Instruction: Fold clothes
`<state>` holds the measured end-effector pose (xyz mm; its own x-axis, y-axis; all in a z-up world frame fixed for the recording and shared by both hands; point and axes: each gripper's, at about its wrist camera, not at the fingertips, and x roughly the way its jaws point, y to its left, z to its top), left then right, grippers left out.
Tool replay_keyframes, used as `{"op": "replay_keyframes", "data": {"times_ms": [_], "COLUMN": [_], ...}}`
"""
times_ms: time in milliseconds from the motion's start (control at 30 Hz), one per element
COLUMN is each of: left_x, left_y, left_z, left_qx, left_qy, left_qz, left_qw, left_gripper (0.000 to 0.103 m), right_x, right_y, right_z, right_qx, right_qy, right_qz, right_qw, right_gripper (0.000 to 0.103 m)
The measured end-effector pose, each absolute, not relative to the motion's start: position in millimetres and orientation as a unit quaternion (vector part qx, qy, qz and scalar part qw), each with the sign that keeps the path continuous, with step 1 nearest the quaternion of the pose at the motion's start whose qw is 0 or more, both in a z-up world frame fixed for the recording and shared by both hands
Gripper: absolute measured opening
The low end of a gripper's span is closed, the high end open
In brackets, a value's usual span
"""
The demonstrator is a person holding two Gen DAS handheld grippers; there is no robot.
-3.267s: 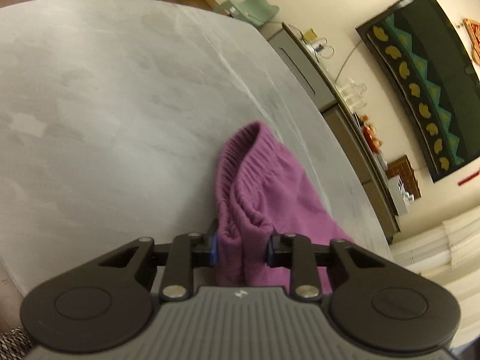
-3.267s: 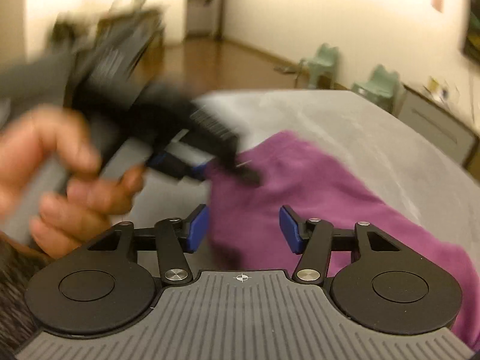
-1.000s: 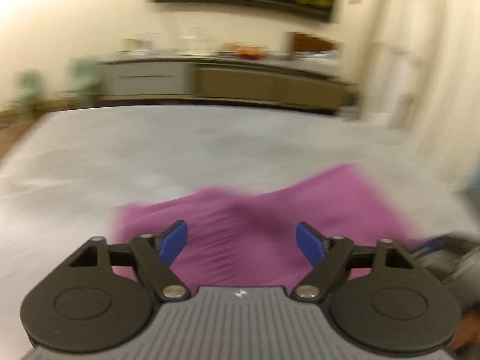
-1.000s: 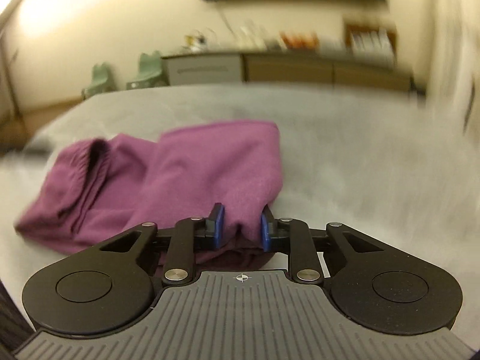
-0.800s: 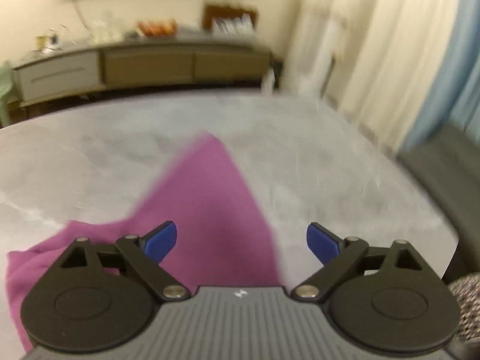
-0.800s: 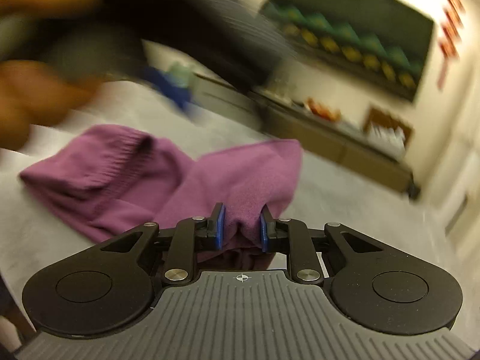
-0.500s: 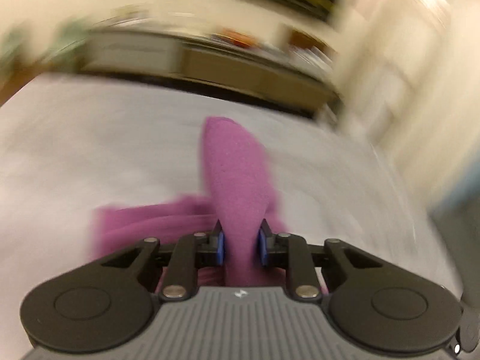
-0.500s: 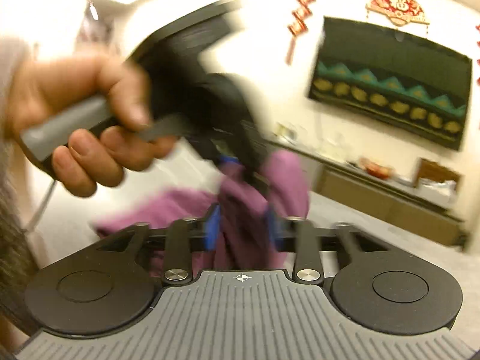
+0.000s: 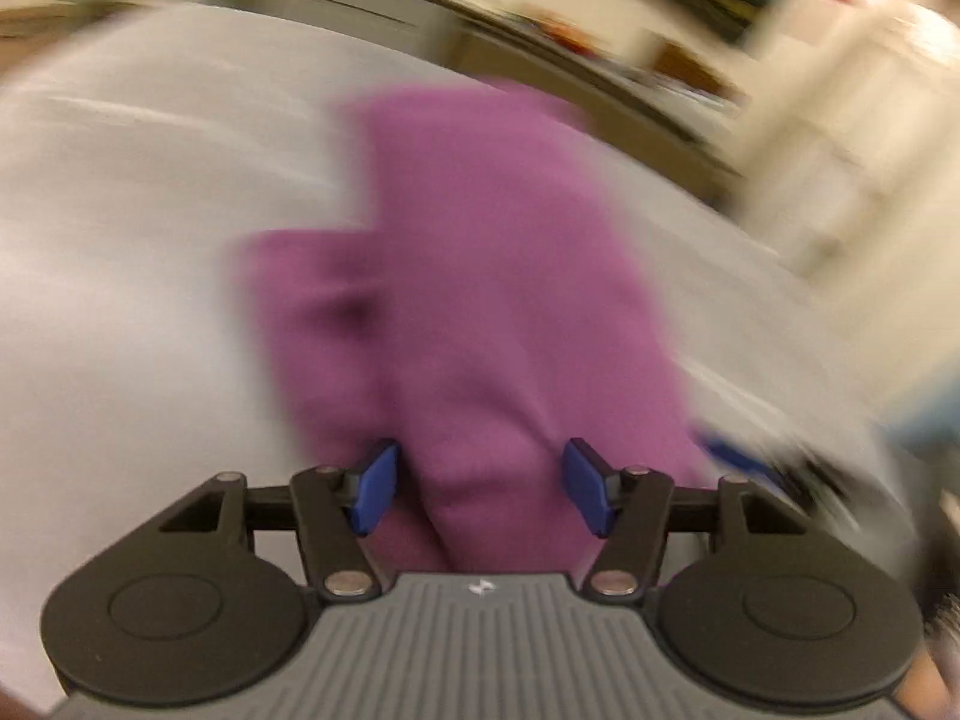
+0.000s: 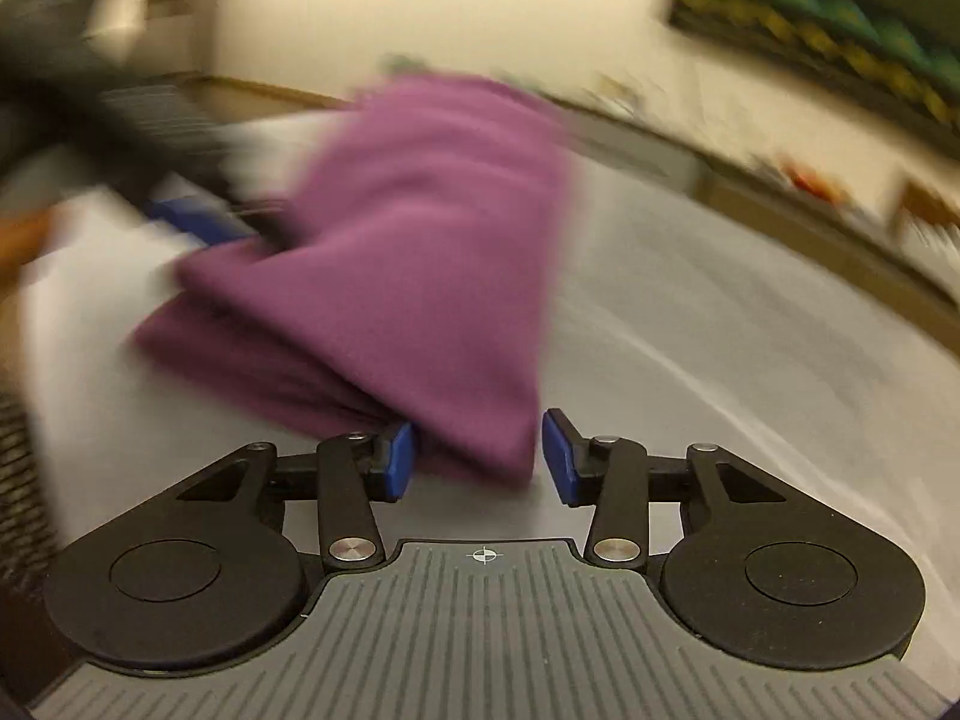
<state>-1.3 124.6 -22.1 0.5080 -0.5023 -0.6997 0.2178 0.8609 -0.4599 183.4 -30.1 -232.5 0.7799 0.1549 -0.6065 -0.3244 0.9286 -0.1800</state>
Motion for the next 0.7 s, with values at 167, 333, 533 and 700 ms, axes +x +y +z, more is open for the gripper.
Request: {"op": "replay_keyframes", "data": {"times_ms": [167, 333, 533, 700], "left_x": [-9.8, -6.7, -4.7, -2.0], "left_y": [129.1, 189.5, 217.5, 212.4], "left_z": [-21.0, -20.9, -36.5, -67.1], "left_qx": [-0.163, -0.278, -0.391, -0.425], "left_qy": [0.427, 0.388, 0.371, 0.354], "left_qz": [-0.206, -0.091, -0.091, -0.046], "left_qw": [0.865, 0.874, 0.838, 0.832], "left_gripper": [0.059, 0.057, 0.062, 0.062], "right_x": [197.0, 160.9, 150.7, 188.5], "right_y": [-111.3, -53.0, 83.9, 121.1], "right_z": [-211.0, -162.1, -164.0, -188.4], "right_qx": [-0.101, -0.144, -0.295, -0.336], "right_qy": [0.314, 0.232, 0.193, 0.239], "right_qz": [-0.011, 0.092, 0.206, 0.154], "right_qw": [0.944, 0.958, 0.913, 0.898], "right_gripper": [0.043, 0.056, 0.063, 0.028]}}
